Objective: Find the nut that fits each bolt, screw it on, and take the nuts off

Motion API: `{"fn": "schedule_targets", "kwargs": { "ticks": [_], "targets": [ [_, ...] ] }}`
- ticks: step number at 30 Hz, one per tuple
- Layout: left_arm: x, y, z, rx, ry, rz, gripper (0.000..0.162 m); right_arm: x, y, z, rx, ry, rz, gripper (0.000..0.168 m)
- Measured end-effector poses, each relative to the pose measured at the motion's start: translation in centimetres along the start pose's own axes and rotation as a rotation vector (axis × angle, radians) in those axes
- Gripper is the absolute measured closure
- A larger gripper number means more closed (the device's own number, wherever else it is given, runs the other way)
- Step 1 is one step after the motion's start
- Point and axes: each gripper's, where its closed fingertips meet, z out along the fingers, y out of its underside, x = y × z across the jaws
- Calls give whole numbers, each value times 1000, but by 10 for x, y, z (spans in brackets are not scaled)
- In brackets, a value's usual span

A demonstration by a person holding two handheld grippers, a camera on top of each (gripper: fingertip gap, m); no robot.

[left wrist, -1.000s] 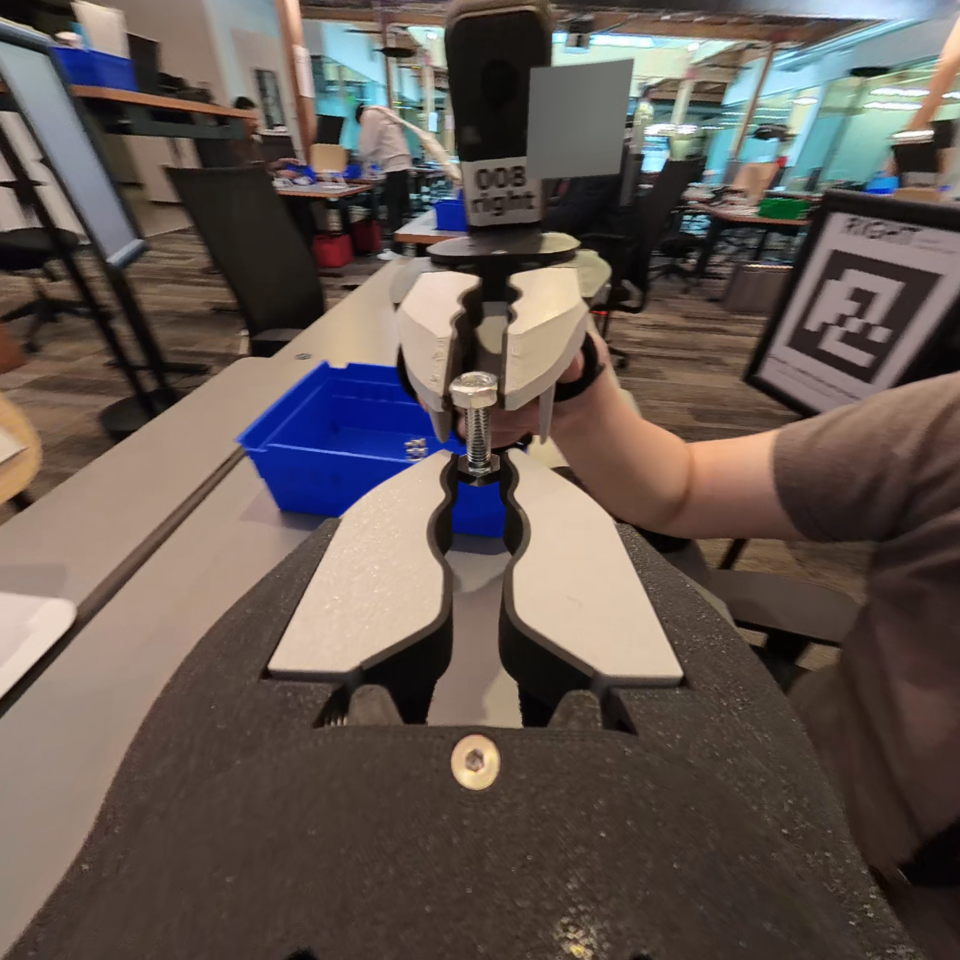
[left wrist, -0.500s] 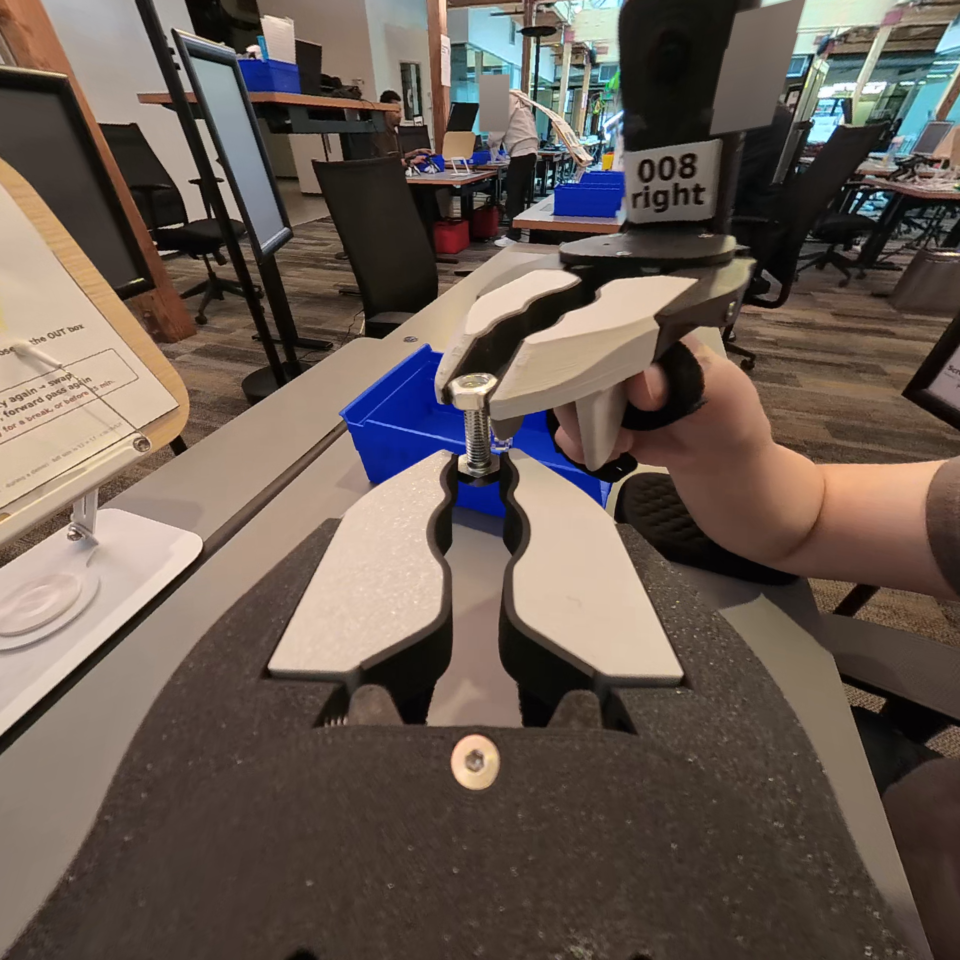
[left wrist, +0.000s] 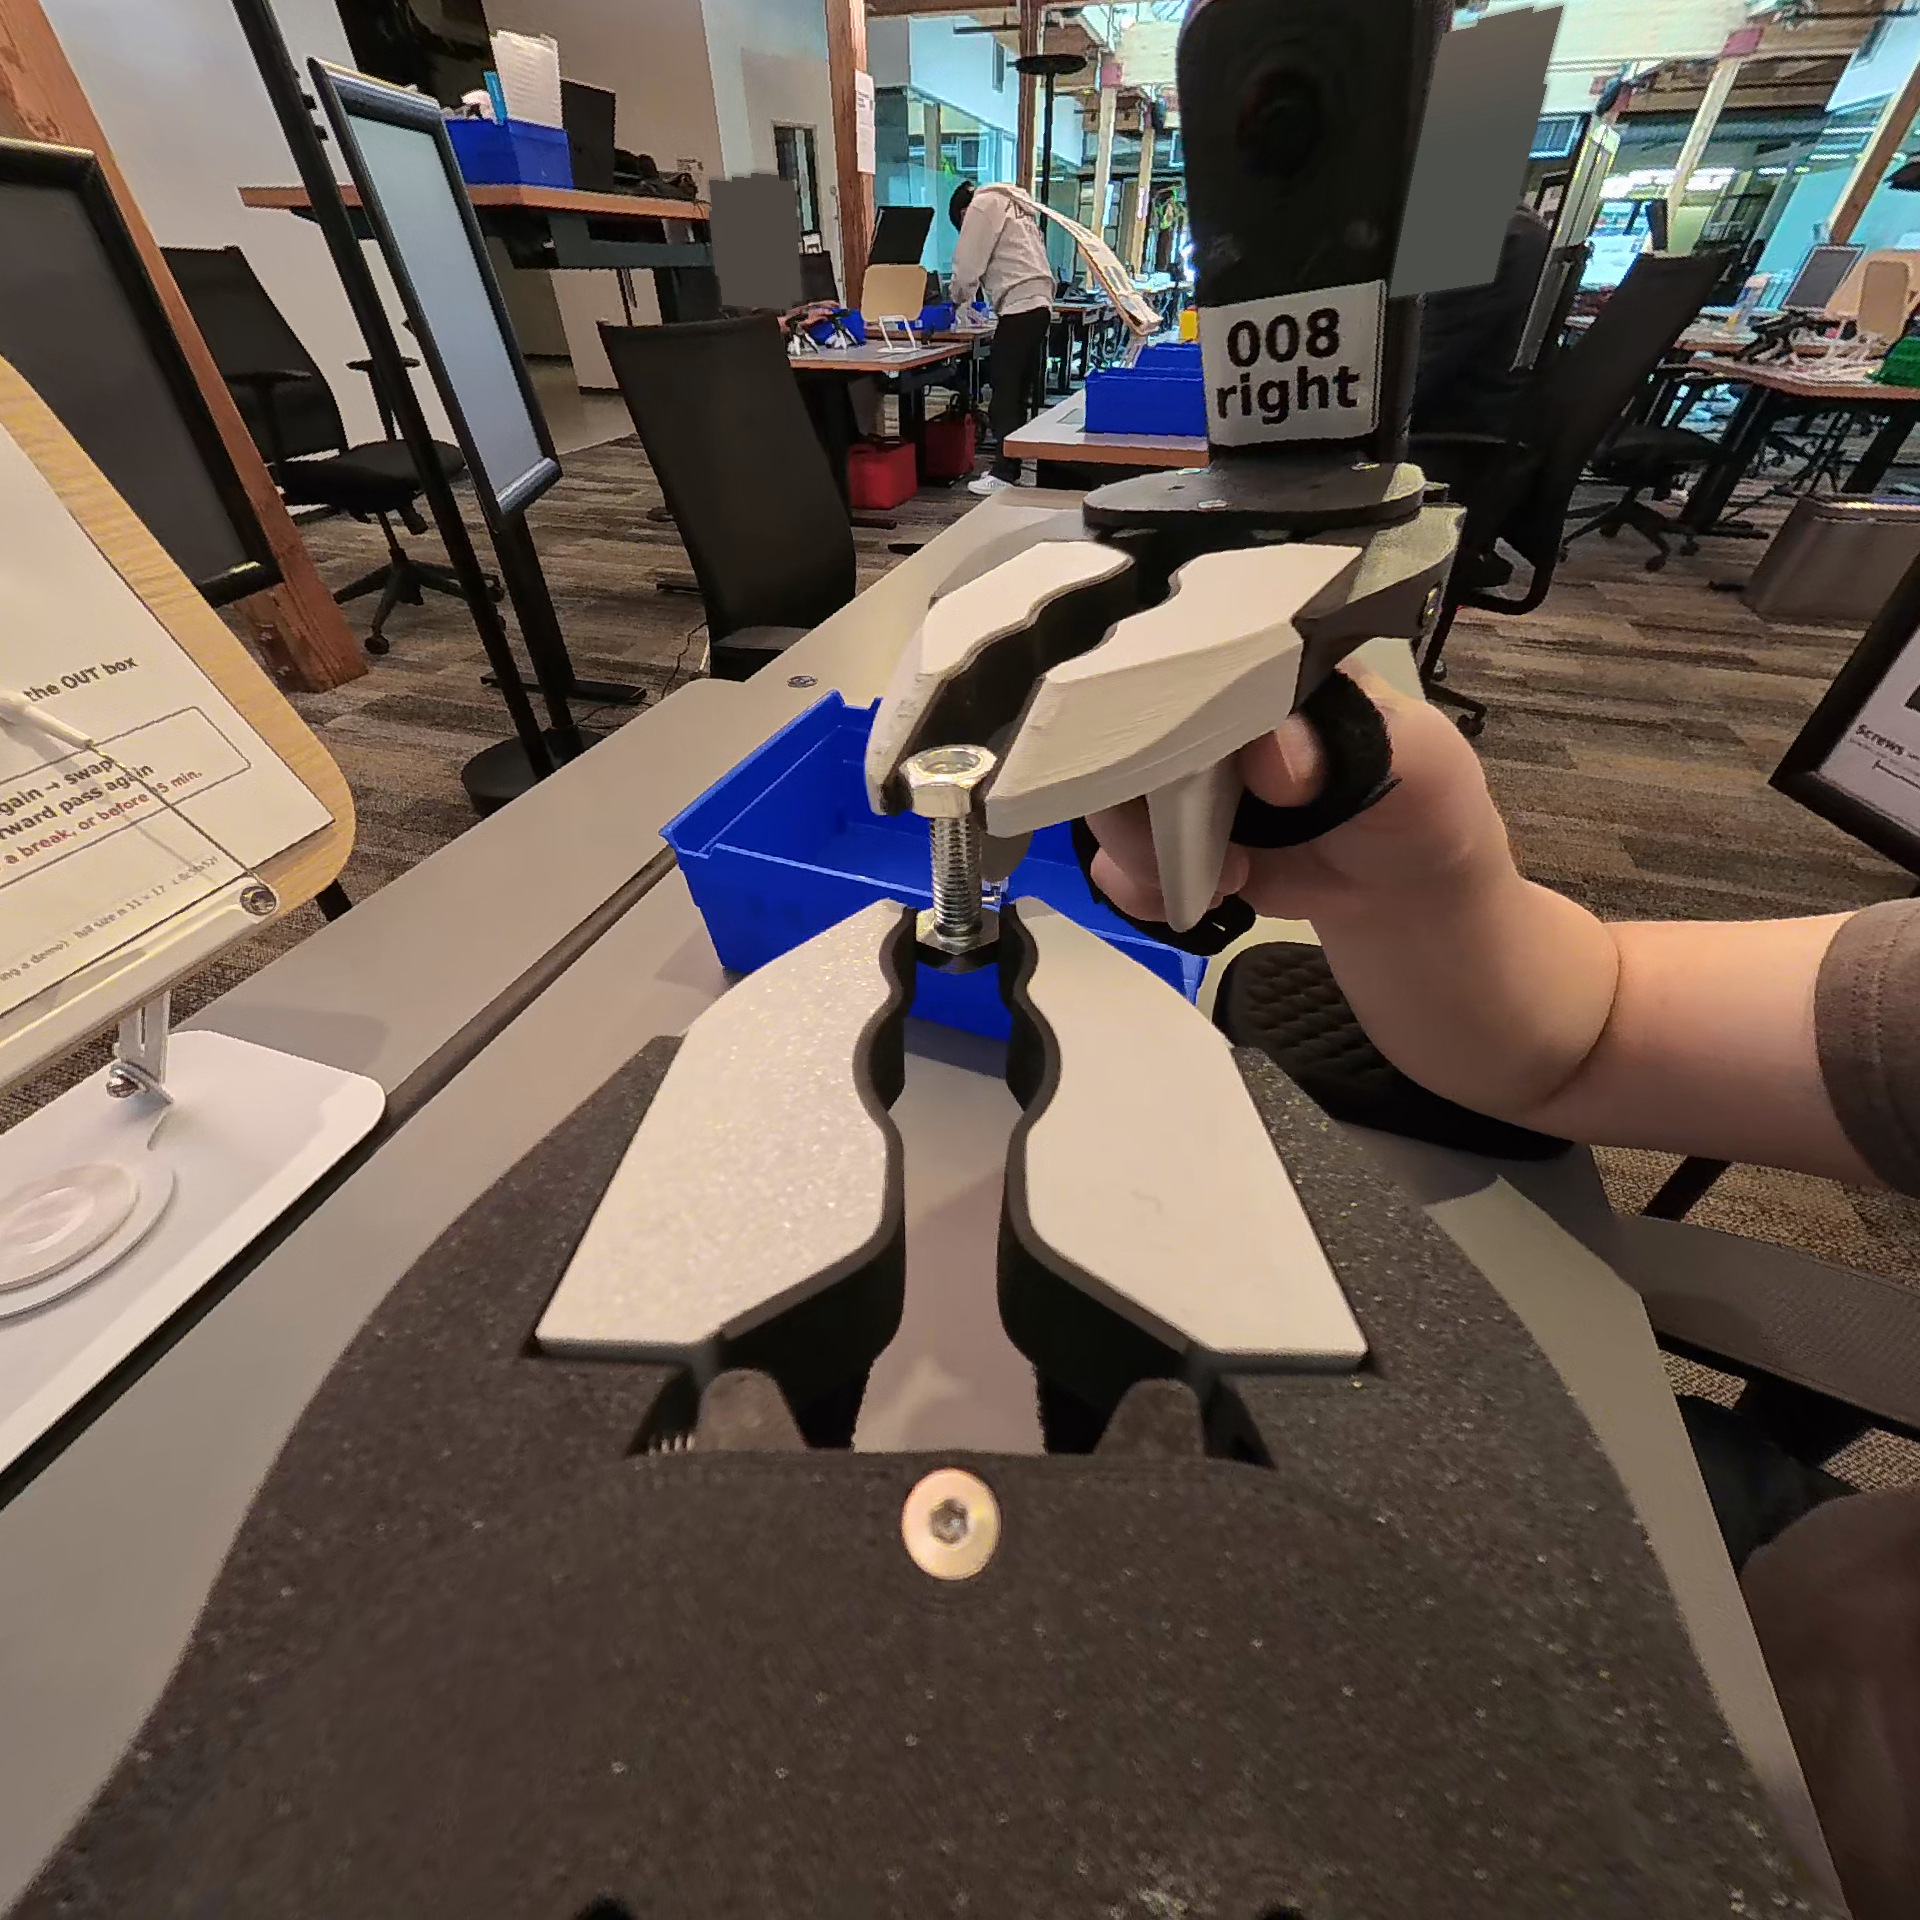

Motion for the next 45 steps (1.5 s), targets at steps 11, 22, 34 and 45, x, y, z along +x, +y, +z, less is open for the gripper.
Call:
{"fn": "schedule_targets", "kwargs": {
  "ticks": [11, 22, 34, 45],
  "targets": [
    [5, -1, 0, -1, 22, 6, 148, -4, -2, 0, 8, -11, -26, 144],
    [52, -14, -9, 75, 369, -30, 148, -46, -35, -42, 125, -416, -107, 131],
    [66, -14, -12, 73, 399, 61, 148, -60, -16, -34, -1, -519, -3, 140],
    [58, -14, -11, 69, 369, 45, 148, -54, -11, -26, -22, -440, -46, 144]
  ]
}}
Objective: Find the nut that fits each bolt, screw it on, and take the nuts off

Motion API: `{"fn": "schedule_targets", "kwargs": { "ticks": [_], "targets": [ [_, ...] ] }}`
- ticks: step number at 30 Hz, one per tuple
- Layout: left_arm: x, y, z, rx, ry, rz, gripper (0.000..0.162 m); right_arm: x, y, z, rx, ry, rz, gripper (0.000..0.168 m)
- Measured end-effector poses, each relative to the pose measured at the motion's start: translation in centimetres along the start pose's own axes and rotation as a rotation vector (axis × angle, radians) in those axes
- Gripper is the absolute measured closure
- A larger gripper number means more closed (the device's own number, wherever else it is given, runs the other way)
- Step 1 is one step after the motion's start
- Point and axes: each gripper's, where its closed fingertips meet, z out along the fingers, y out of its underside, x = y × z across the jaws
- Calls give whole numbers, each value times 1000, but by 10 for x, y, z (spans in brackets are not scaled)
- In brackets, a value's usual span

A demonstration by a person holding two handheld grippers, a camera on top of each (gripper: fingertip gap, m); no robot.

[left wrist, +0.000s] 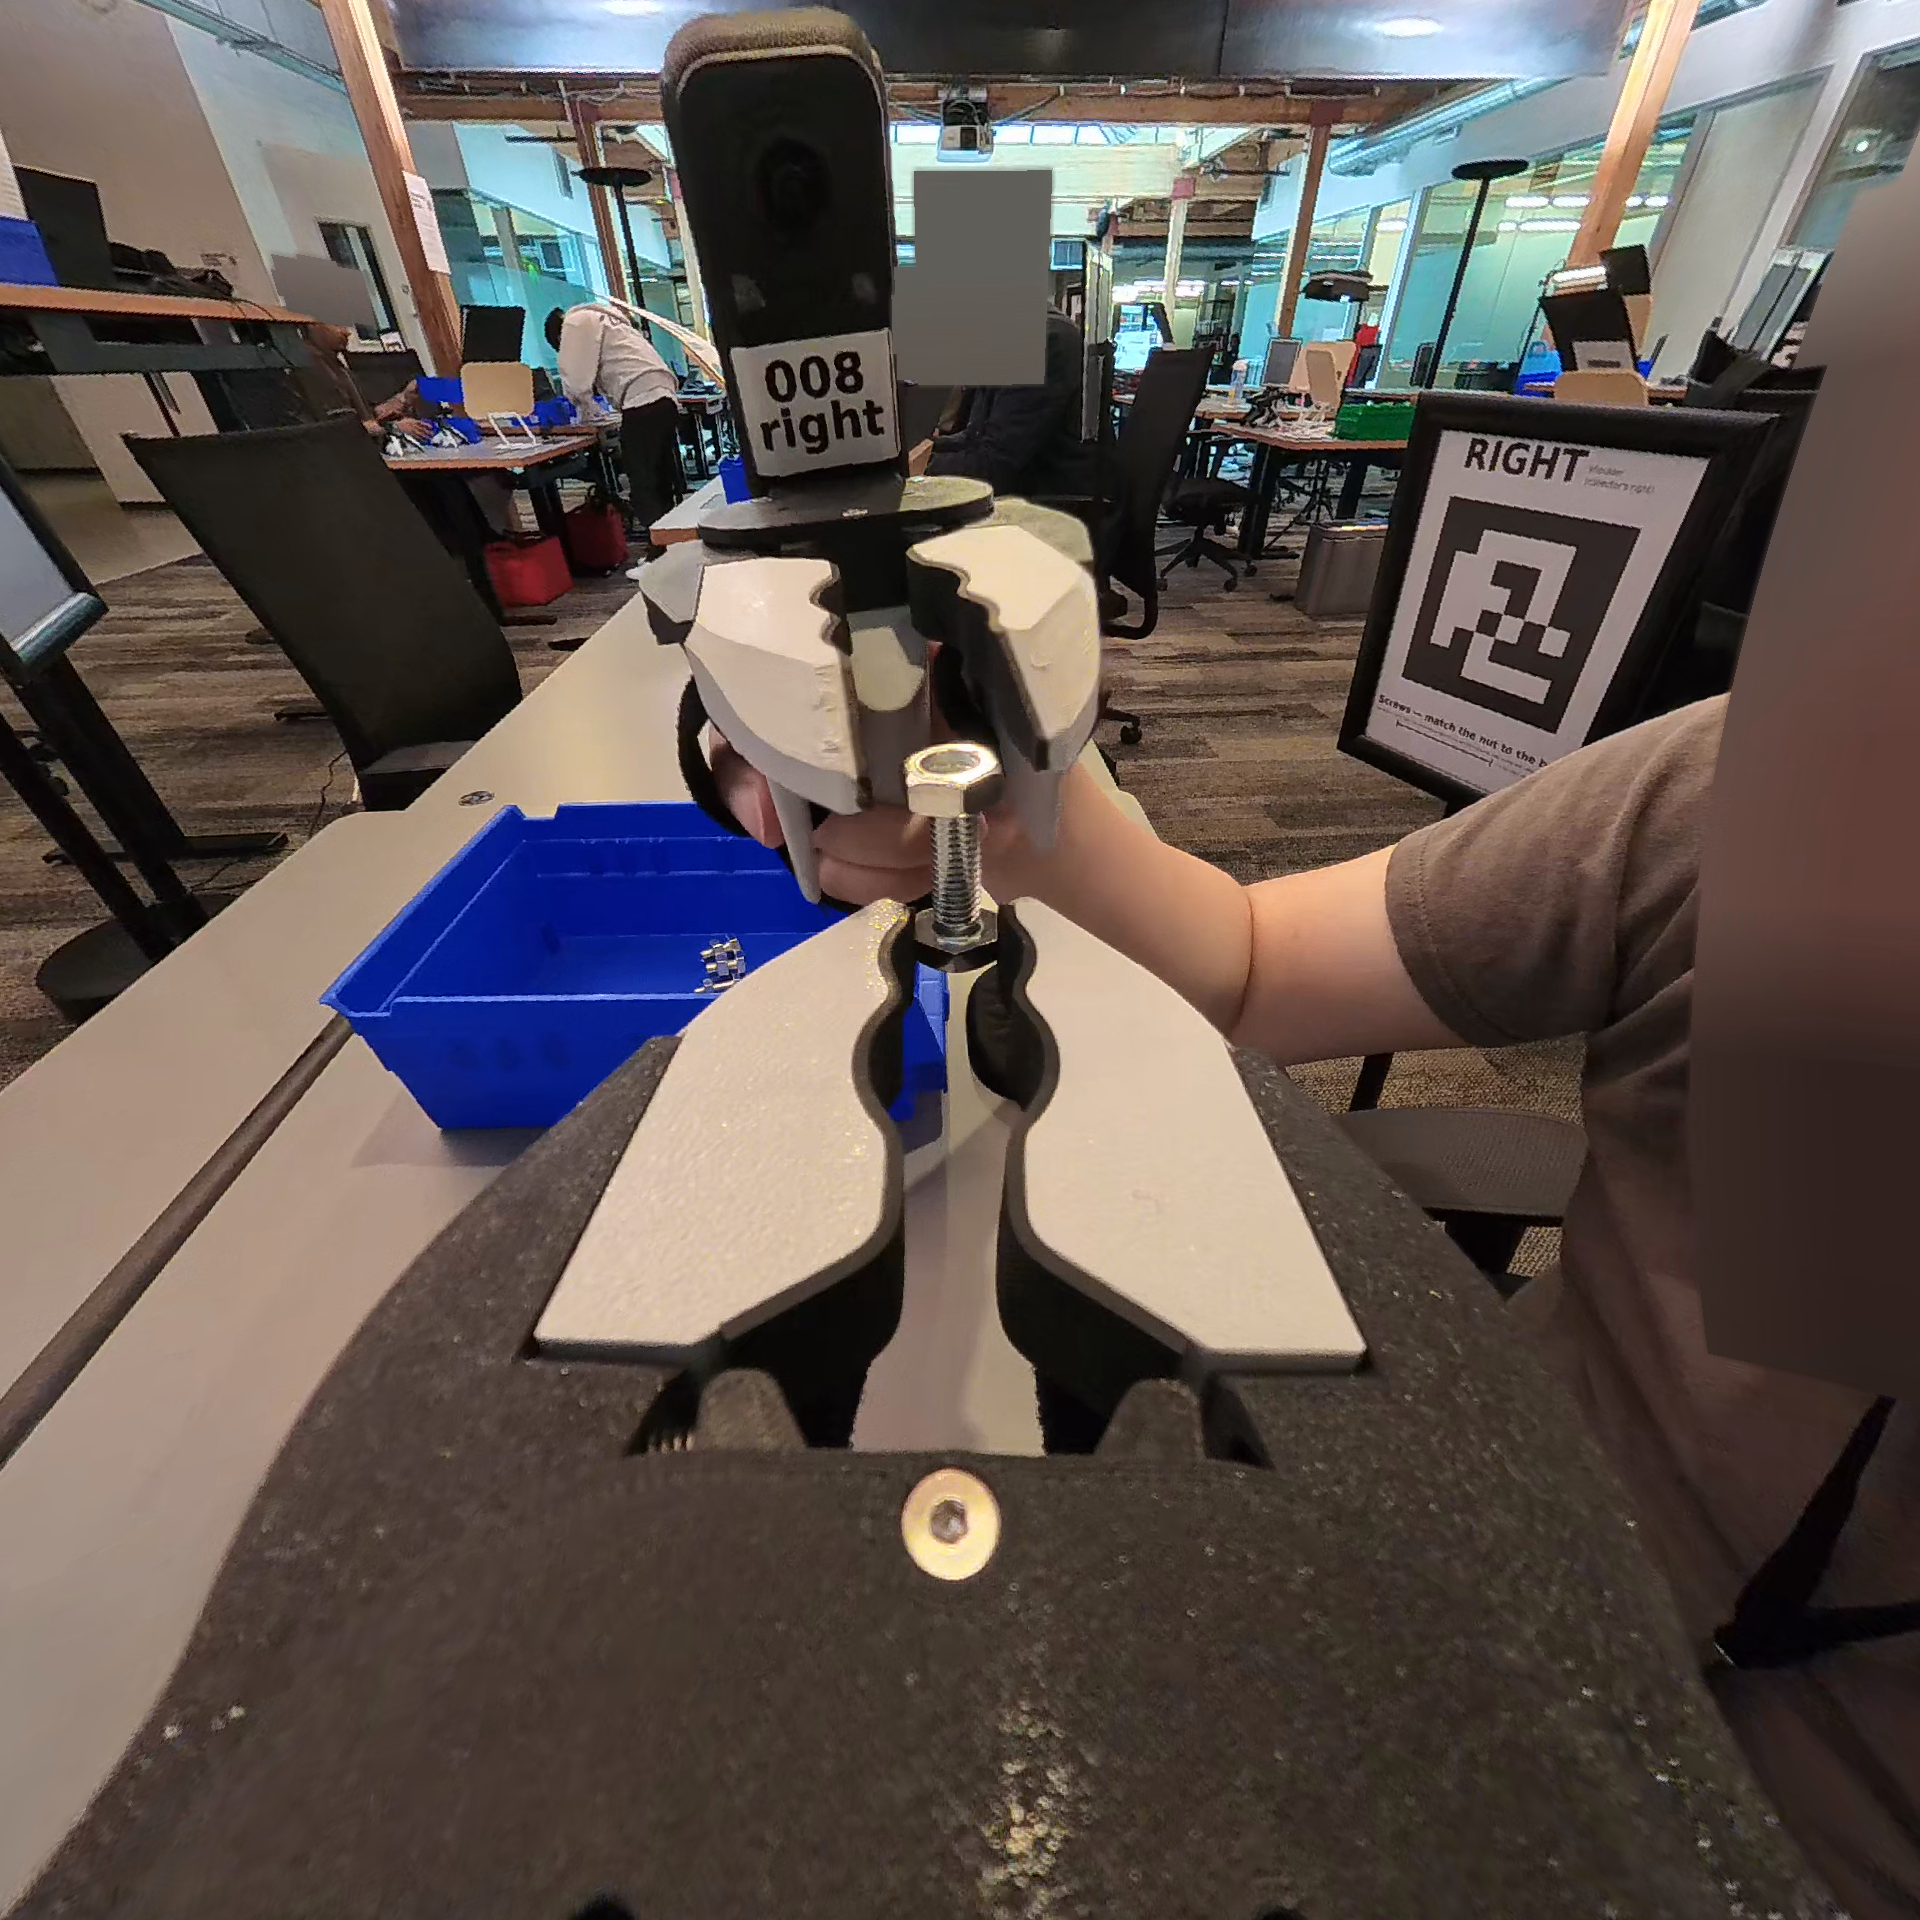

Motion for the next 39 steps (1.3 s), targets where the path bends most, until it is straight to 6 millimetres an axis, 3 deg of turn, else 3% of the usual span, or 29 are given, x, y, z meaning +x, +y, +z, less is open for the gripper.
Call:
{"fn": "schedule_targets", "kwargs": {
  "ticks": [5, 15, 24, 32, 39],
  "targets": [
    [-1, 0, 0, -2, -5, -4, 148, 1, 2, 0, -5, -3, 8, 153],
    [-10, 0, -2, -2, -67, 7, 148, 9, 1, 1, 0, 60, -12, 154],
    [-36, 3, -9, -23, -250, -7, 148, 36, 2, 1, 7, 342, 16, 154],
    [-45, 7, -11, -63, -350, 36, 148, 43, 5, -1, 13, 417, 57, 153],
    [-41, 4, -11, -28, -283, -15, 148, 42, 2, 0, 24, 411, 33, 146]
  ]
}}
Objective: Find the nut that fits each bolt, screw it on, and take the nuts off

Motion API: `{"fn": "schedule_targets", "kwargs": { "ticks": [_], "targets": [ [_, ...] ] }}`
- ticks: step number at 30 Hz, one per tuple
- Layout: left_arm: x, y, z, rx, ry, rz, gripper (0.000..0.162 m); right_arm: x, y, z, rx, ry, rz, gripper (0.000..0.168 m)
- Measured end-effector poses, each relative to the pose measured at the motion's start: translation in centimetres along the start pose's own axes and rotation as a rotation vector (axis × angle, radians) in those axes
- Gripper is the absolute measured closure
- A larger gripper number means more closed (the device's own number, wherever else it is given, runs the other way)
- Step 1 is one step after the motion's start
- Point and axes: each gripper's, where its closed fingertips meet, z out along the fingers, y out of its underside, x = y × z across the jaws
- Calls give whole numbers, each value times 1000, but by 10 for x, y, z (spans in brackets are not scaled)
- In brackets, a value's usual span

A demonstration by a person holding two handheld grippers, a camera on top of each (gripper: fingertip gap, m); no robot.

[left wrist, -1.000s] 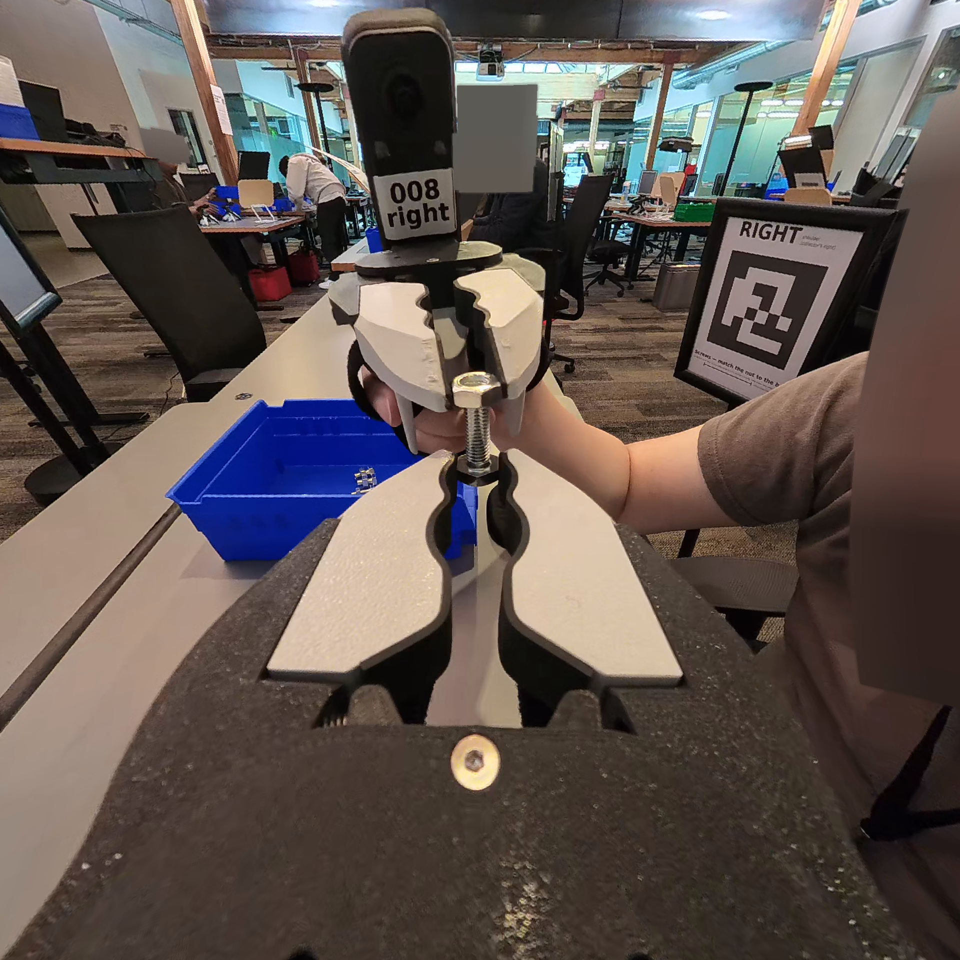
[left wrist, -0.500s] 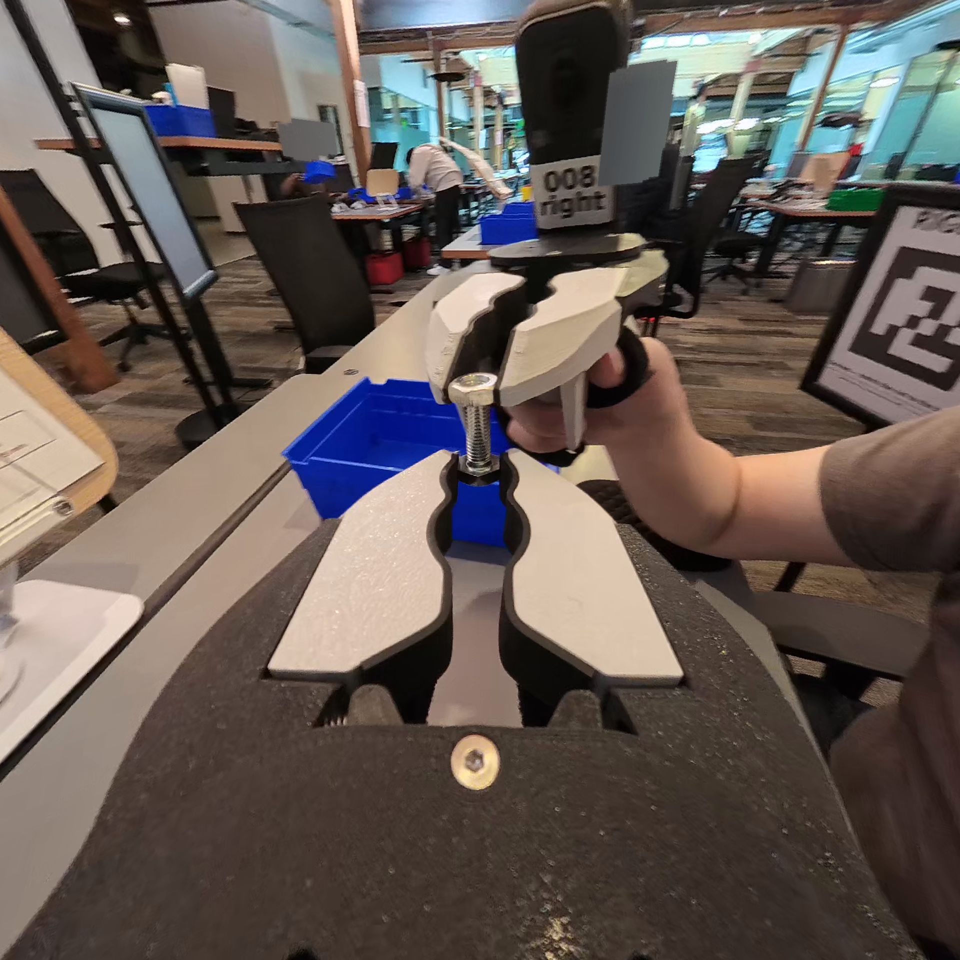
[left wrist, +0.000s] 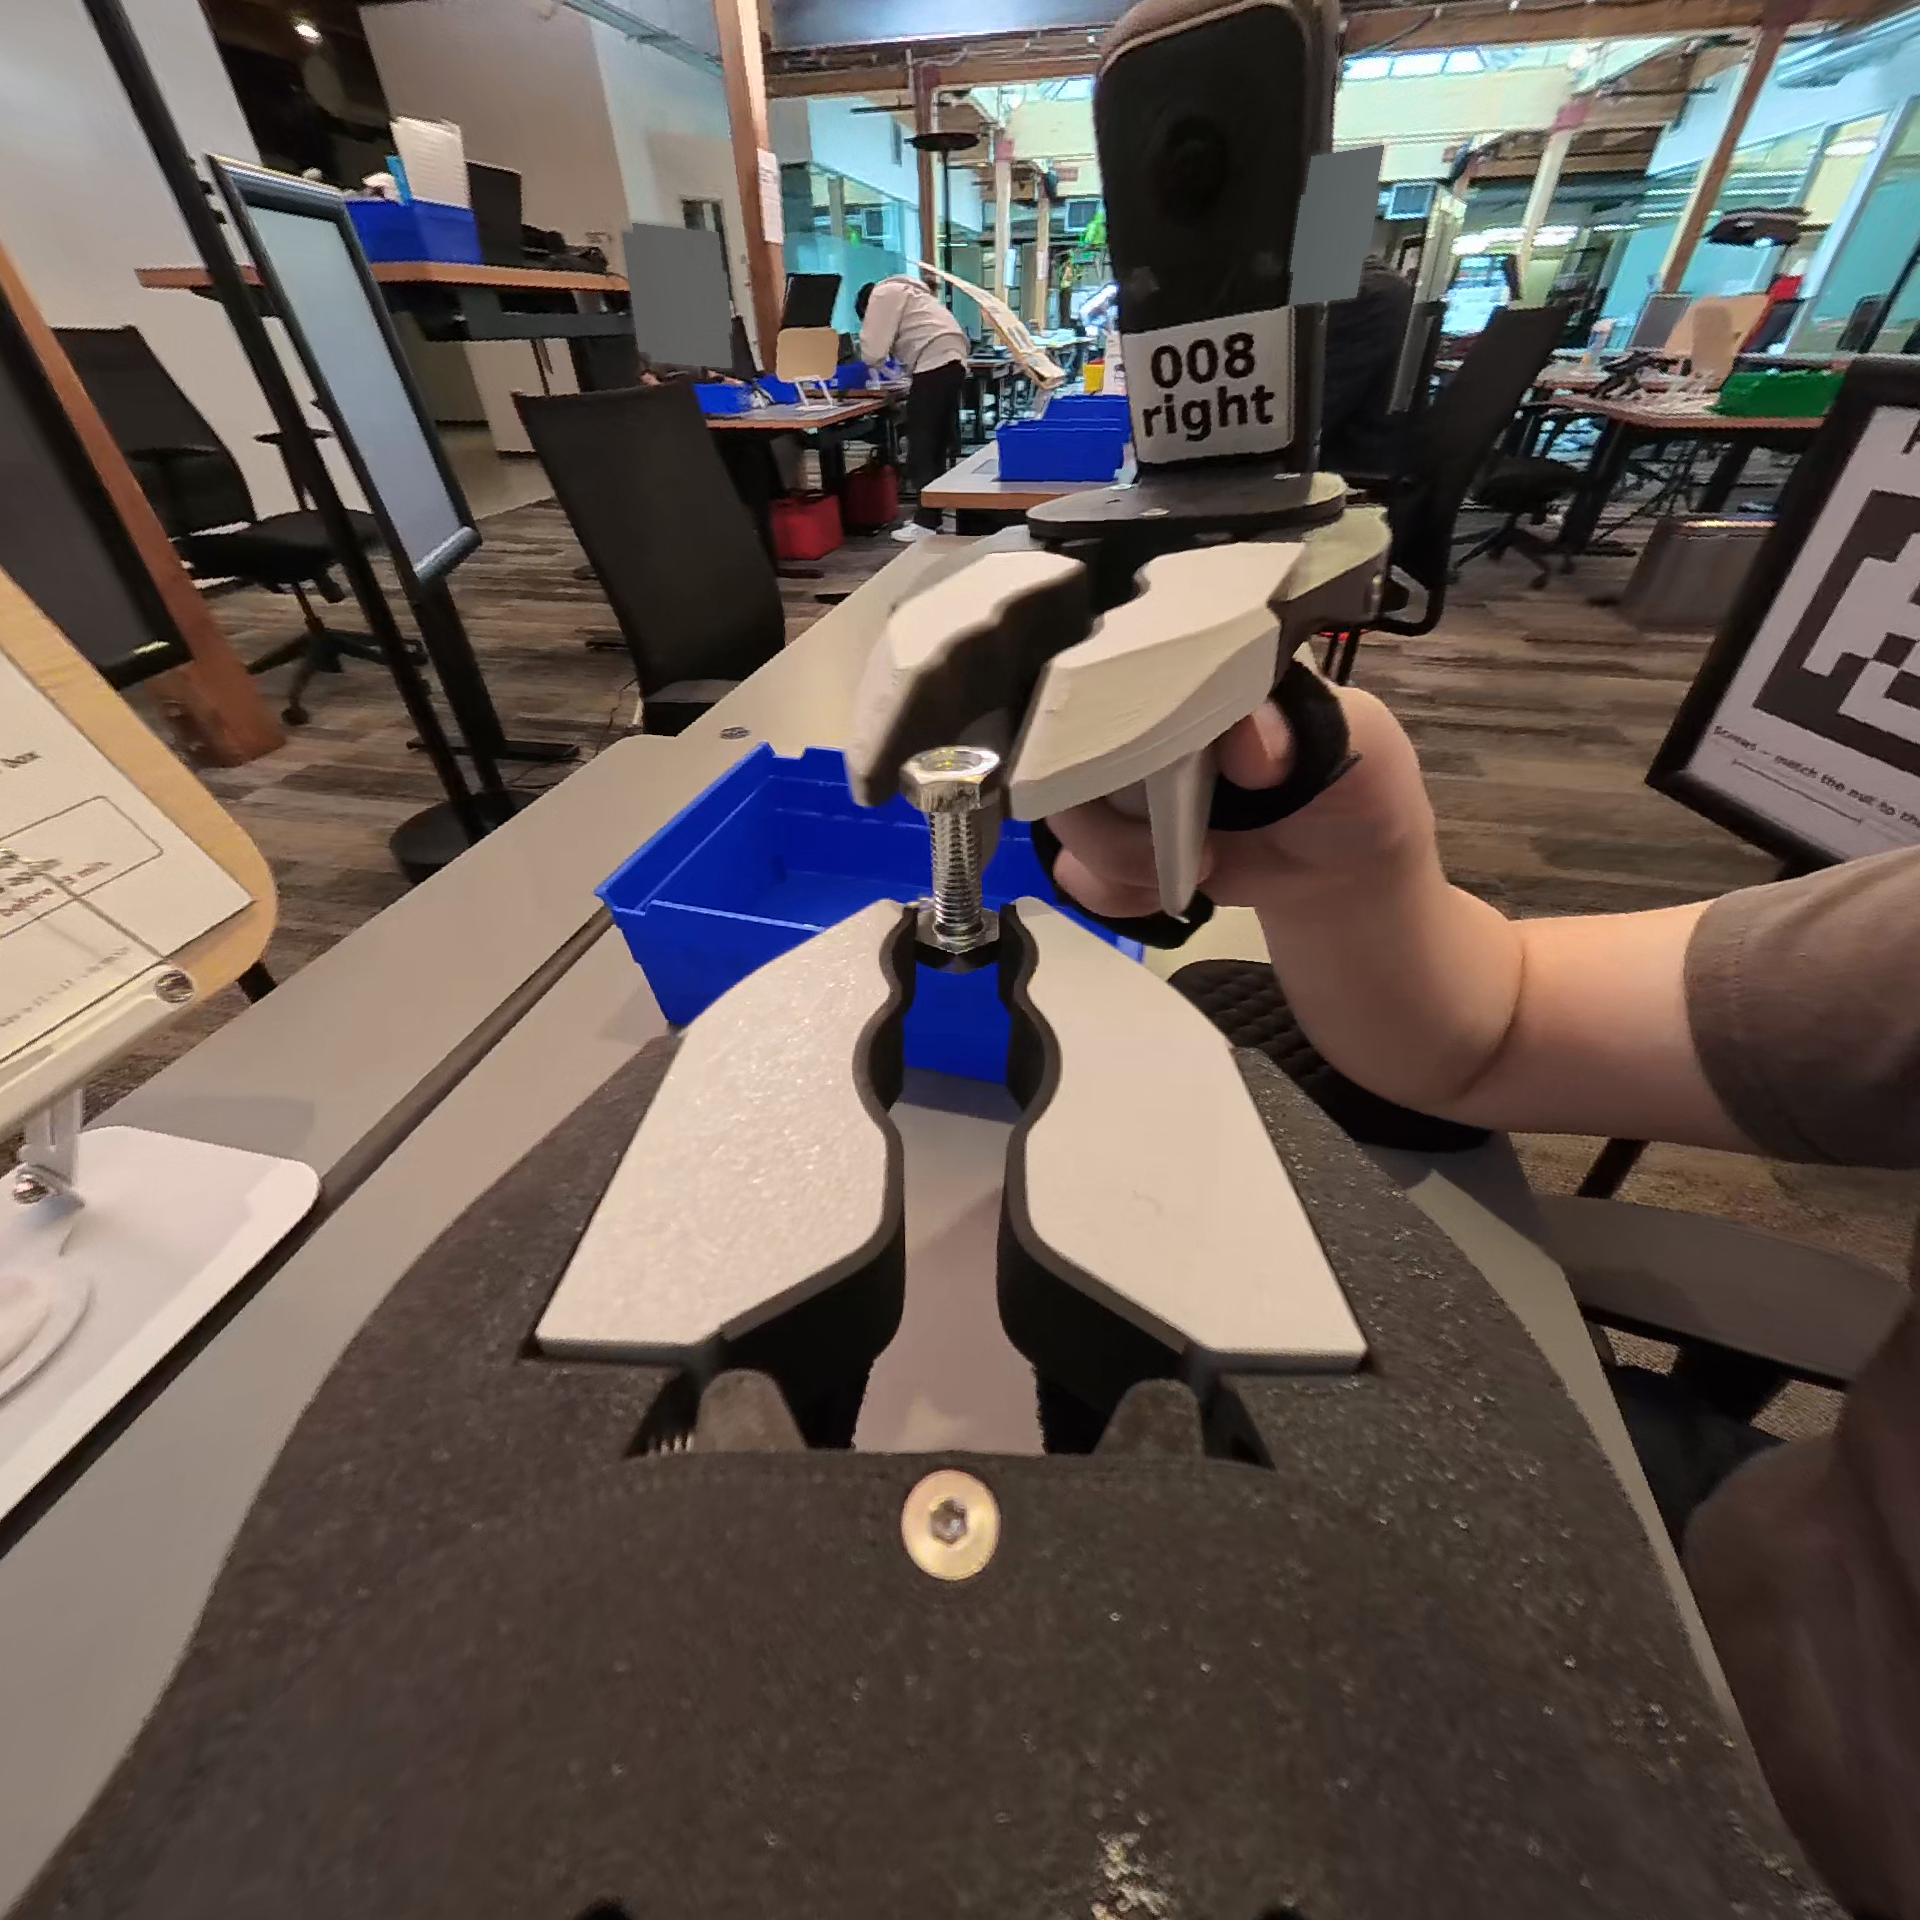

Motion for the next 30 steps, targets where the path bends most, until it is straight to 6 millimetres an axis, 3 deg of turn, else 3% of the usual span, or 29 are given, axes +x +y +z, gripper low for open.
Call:
{"fn": "schedule_targets", "kwargs": {
  "ticks": [5, 10, 17, 30],
  "targets": [
    [2, -1, -1, 5, 22, -3, 148, -7, -7, -7, -9, -41, -62, 124],
    [21, -10, -3, 59, 161, -19, 148, -28, -13, -19, 13, -203, -225, 123],
    [43, -13, -4, 80, 279, 9, 148, -53, -19, -24, 121, -464, -126, 122],
    [38, -16, -6, 95, 252, 2, 148, -57, -10, -16, 75, -438, -173, 116]
  ]
}}
